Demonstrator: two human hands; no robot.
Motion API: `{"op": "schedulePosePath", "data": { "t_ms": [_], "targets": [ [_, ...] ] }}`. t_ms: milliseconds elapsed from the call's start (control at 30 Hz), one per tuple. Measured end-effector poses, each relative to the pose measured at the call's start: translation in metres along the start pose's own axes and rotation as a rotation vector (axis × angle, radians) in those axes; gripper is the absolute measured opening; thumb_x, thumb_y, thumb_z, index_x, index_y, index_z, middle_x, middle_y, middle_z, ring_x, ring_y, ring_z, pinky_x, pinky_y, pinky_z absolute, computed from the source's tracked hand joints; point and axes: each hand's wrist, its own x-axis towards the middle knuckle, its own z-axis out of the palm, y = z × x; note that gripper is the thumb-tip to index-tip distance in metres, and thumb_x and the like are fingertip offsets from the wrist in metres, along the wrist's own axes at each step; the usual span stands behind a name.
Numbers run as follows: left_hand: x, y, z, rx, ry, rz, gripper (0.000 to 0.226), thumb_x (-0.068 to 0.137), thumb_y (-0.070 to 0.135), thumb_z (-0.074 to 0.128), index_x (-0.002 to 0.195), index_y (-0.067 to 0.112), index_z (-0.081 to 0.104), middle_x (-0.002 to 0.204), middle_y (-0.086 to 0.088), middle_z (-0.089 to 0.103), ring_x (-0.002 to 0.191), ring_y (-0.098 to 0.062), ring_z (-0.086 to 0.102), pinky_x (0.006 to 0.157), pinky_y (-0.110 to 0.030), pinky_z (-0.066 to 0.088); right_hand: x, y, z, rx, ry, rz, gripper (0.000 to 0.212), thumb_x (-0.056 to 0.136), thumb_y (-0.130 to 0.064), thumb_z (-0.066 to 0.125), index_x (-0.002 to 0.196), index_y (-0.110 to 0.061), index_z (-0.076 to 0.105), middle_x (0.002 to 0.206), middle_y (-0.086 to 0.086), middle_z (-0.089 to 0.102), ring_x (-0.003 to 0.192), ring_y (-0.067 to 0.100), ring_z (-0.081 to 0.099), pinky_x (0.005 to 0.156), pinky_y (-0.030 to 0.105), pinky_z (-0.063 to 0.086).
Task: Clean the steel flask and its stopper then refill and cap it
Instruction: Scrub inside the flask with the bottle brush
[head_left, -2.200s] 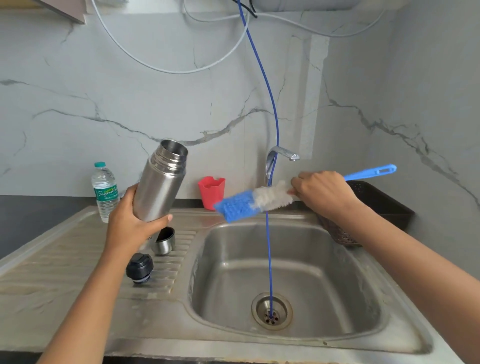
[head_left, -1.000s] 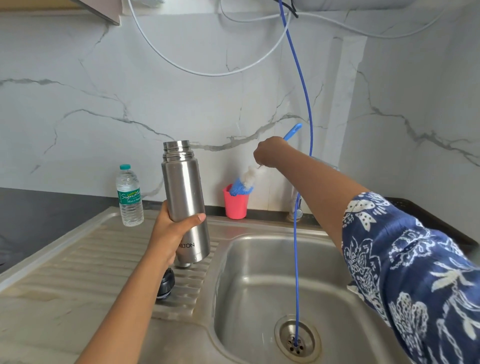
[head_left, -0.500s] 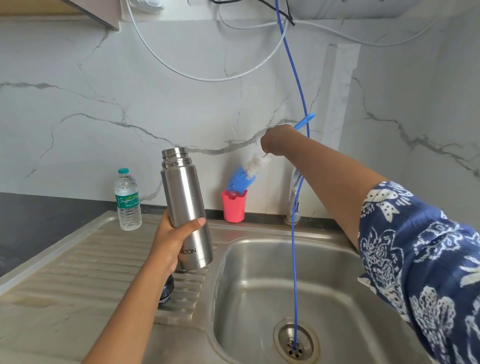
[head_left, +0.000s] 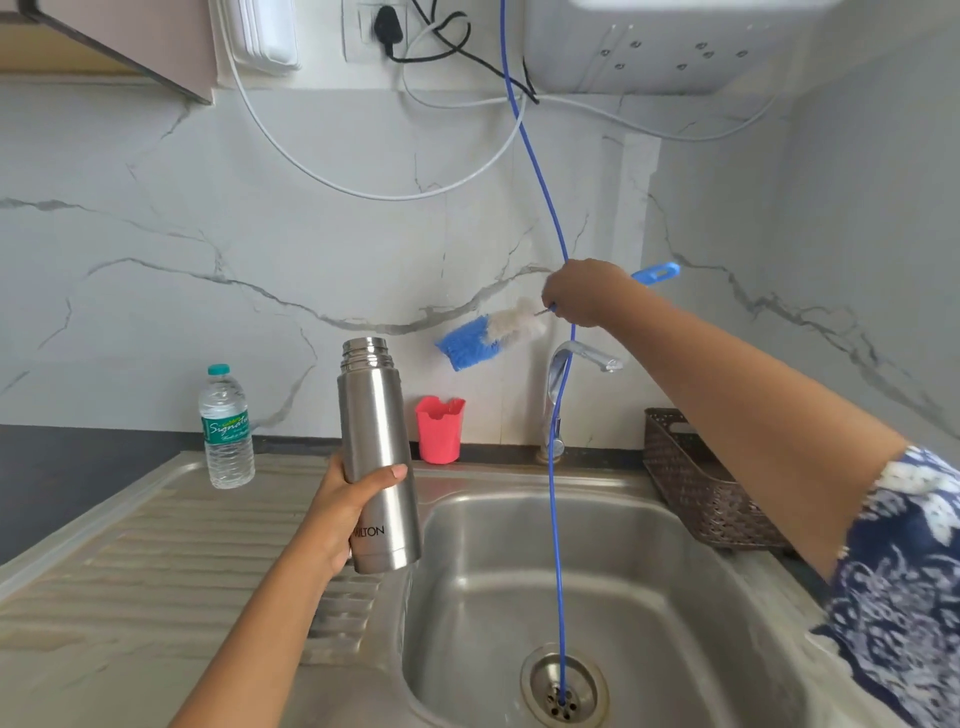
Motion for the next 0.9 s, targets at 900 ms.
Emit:
{"op": "schedulePosePath", "data": {
  "t_ms": [900],
  "targets": [
    [-0.025,-0.021,0.048,0.491,-0.301,-0.271,0.081,0.035,0.046,0.081,0.111,0.023,0.065,0.083,-0.008,0.075,0.065,-0.02,0.069,0.053,-0.026,0.052,-0.243,0.005,0.157,0.44,0.294,0.105,0.069,0.067,0.004,0.074,0.128,-0.028,0.06,0.074,0.003,0.053,0.042,0.031,0.05,0.034,0.028,0.031]
  ]
}}
